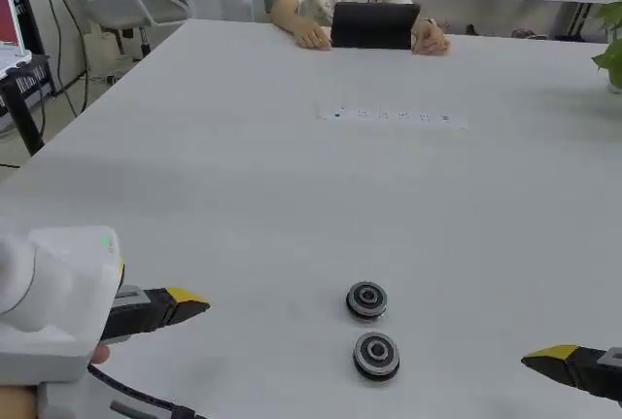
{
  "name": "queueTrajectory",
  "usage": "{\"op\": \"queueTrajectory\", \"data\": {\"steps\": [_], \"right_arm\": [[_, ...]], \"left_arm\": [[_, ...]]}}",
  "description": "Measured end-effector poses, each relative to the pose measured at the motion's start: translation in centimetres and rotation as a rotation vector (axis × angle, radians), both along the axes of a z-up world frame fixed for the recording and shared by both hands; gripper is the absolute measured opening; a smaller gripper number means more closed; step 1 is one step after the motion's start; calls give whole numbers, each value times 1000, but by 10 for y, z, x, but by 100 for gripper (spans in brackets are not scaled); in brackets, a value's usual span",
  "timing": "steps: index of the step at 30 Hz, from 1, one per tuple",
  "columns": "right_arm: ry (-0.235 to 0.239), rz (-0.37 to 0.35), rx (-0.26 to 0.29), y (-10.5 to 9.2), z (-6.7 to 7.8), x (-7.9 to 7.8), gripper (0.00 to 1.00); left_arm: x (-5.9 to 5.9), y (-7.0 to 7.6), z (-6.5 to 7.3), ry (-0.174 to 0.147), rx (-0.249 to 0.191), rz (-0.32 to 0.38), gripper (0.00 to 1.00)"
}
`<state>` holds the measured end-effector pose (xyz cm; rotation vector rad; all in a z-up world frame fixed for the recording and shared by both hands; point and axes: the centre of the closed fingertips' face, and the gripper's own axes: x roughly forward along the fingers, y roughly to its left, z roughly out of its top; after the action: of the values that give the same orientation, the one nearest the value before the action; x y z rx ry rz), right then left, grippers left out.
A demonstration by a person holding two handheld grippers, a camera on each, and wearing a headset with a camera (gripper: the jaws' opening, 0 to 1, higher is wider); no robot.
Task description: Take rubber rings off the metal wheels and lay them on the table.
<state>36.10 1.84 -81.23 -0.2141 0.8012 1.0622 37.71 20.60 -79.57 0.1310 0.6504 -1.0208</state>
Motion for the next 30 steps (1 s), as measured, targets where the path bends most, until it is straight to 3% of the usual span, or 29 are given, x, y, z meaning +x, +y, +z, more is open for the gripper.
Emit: {"op": "queueTrajectory", "data": {"steps": [30], "right_arm": [[-11,-11,3,0,2,1,92]], "left_arm": [[1,3,-1,-2,9,22,90]]}}
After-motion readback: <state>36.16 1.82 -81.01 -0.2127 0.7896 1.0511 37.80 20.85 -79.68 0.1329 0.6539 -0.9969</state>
